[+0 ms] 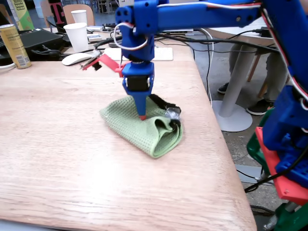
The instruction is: Clean the table
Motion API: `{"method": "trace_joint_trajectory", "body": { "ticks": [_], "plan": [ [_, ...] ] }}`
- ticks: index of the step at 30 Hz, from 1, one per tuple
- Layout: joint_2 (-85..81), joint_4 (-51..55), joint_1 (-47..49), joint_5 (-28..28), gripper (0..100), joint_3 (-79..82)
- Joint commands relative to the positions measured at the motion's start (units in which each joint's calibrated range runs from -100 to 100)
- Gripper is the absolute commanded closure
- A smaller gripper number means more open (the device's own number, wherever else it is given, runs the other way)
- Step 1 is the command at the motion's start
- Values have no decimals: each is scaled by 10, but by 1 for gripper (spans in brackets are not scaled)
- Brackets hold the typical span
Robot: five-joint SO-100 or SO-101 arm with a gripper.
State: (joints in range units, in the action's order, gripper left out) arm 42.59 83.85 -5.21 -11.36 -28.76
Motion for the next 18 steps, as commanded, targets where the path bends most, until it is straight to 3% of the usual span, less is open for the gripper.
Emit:
{"method": "trace_joint_trajectory", "body": {
  "ticks": [1,6,12,15,18],
  "plan": [
    [9,3,-87,-40,100,0],
    [9,-8,-217,-70,100,-11],
    [119,-8,-373,-99,100,-269],
    [186,-8,-410,-118,100,-390],
    [200,3,-413,-118,100,-408]
  ]
}}
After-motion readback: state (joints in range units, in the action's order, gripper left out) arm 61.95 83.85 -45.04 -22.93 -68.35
